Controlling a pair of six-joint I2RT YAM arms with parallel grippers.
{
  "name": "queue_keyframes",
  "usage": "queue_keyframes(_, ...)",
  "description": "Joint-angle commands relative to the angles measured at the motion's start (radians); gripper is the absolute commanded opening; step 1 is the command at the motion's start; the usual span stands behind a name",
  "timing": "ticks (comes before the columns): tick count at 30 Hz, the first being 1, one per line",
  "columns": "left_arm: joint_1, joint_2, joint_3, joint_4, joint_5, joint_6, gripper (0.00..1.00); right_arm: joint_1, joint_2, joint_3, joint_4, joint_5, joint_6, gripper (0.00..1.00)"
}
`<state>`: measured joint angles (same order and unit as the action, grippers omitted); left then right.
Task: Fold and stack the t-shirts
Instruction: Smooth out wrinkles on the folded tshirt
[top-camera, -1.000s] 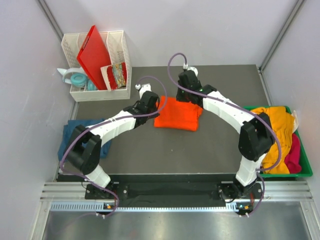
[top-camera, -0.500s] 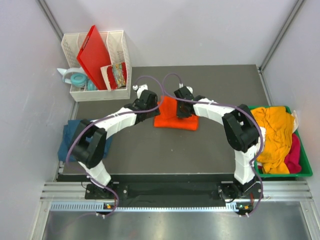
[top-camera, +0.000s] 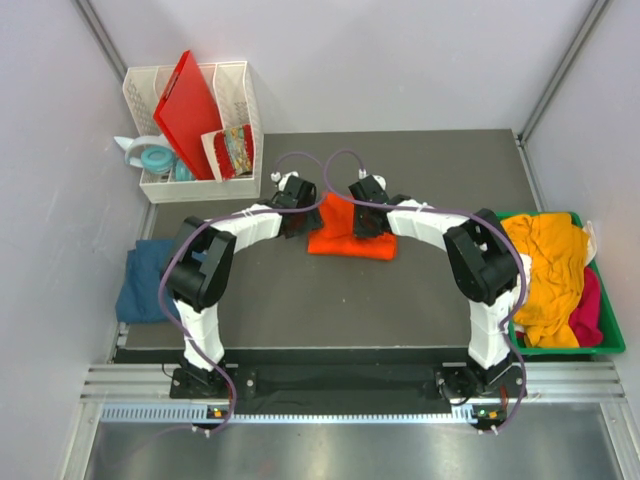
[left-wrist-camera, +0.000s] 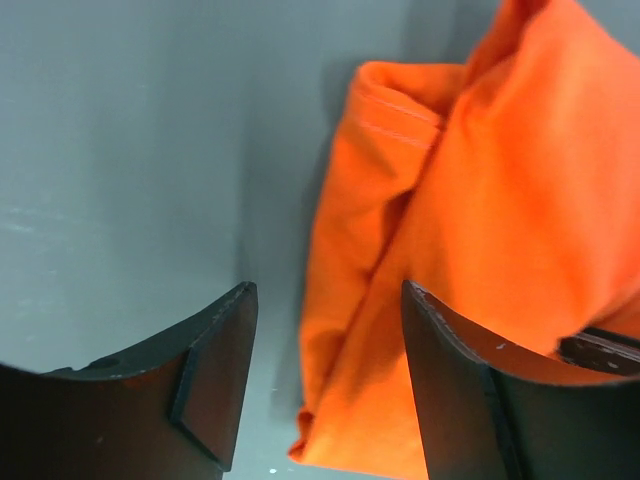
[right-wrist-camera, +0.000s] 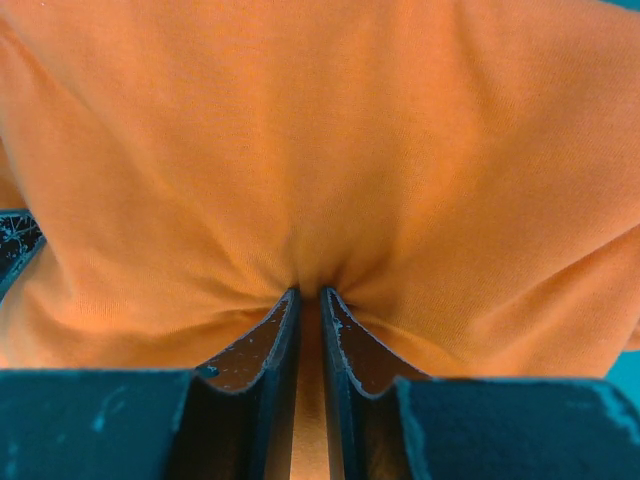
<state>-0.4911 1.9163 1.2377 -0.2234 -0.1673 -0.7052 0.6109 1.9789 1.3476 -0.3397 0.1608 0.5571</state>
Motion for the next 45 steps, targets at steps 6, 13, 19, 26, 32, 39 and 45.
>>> queue_keyframes(6,0.000,-0.016,0.009,0.044,0.063,0.013,0.67,0.024,-0.011,-0.042,-0.027,-0.012,-0.011,0.15)
queue_keyframes(13,0.005,-0.102,-0.055,0.102,0.058,-0.007,0.67,0.027,0.001,-0.033,-0.025,-0.012,0.000,0.15)
queue_keyframes(19,0.006,-0.091,-0.029,0.076,0.075,0.021,0.67,0.030,0.012,-0.022,-0.027,-0.007,0.018,0.15)
queue_keyframes(26,0.008,-0.013,-0.023,0.067,0.112,0.004,0.67,0.041,0.026,0.002,-0.036,-0.004,0.026,0.15)
queue_keyframes(32,0.008,0.071,0.044,-0.002,0.106,0.015,0.67,0.041,0.028,0.015,-0.045,-0.004,0.032,0.15)
queue_keyframes(39,0.006,0.133,0.094,-0.108,0.048,0.019,0.64,0.041,0.028,0.018,-0.047,-0.006,0.036,0.15)
queue_keyframes(45,0.006,0.113,0.045,-0.136,0.023,0.018,0.50,0.041,0.012,0.002,-0.039,-0.007,0.040,0.15)
